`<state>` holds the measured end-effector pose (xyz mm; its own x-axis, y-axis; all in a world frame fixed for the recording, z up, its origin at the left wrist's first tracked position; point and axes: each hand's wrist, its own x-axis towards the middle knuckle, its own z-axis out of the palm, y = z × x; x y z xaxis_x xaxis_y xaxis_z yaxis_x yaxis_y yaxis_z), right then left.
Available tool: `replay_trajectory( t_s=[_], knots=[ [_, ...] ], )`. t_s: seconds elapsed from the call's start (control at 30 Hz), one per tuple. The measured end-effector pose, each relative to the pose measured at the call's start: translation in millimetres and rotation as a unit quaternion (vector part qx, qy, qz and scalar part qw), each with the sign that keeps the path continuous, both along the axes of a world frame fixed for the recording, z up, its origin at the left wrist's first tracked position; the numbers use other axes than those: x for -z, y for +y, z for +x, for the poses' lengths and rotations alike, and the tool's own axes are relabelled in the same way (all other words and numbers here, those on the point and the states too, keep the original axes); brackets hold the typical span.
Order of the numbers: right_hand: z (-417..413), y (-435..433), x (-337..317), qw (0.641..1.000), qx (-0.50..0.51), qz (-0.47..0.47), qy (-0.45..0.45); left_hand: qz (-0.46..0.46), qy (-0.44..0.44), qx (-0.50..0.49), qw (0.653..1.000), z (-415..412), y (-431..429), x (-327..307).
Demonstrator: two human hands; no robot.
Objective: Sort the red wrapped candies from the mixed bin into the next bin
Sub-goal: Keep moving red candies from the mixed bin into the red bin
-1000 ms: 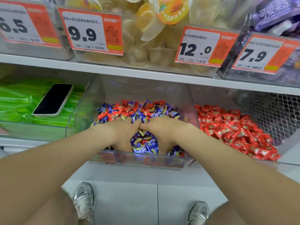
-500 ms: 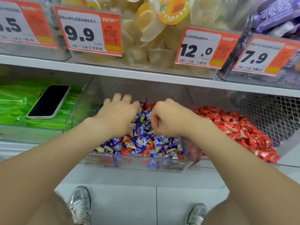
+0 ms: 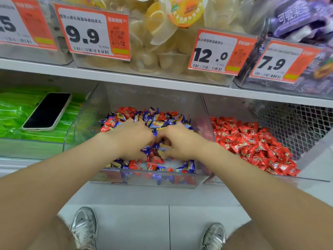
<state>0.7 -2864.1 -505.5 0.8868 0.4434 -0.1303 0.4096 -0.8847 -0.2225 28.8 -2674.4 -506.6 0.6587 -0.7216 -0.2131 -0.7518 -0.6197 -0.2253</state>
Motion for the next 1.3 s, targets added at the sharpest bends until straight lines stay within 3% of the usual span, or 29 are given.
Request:
replay_trajectory(
  t_s=[0.1, 0.2, 0.27, 0.33, 0.4, 0.5, 0.6, 0.77, 0.93, 1.13, 1.3],
  knots=[
    [5.0, -4.1, -23.1, 0.991, 0.08, 0.102, -0.037, 0.018, -0.072, -0.047, 0.996, 3.7, 7.9, -6.5],
    [-1.9, -16.2, -33.6, 0.996, 0.077, 0.015, 0.031, -0.019, -0.087, -0.057, 0.994, 7.4, 13.0, -8.0],
    [-11.6, -15.6, -34.4, 0.986, 0.052, -0.07, 0.139, -0.114, 0.005, -0.035, 0.993, 5.9, 11.9, -7.7],
    [-14.3, -12.9, -29.4, 0.97, 0.026, -0.159, 0.183, -0.188, 0.131, -0.009, 0.973, 0.0, 7.8, -6.2],
    [-14.2, -7.9, -22.6, 0.958, 0.005, -0.214, 0.189, -0.171, 0.205, 0.012, 0.964, -5.2, 2.9, 0.7],
    [-14.8, -4.2, -15.3, 0.957, -0.004, -0.235, 0.17, -0.119, 0.197, 0.036, 0.972, -5.4, 0.1, 13.5],
    [-15.1, -8.2, -9.7, 0.968, -0.012, -0.208, 0.137, -0.075, 0.168, 0.05, 0.982, -1.5, 2.0, 16.7],
    [-19.5, -18.6, -19.6, 0.992, 0.006, -0.058, 0.116, -0.082, 0.146, 0.06, 0.984, 0.4, -1.8, 24.1],
    [-22.4, -22.9, -26.8, 0.995, 0.019, 0.013, 0.094, -0.145, 0.206, 0.018, 0.968, 1.0, -2.2, 16.6],
    [-21.0, -21.6, -30.6, 0.997, 0.039, 0.021, 0.067, -0.217, 0.231, -0.068, 0.946, -3.9, 4.5, 3.1],
    [-18.9, -14.7, -20.7, 0.995, 0.024, -0.01, 0.092, -0.18, 0.291, -0.068, 0.937, -10.0, 1.8, 3.8]
  ],
)
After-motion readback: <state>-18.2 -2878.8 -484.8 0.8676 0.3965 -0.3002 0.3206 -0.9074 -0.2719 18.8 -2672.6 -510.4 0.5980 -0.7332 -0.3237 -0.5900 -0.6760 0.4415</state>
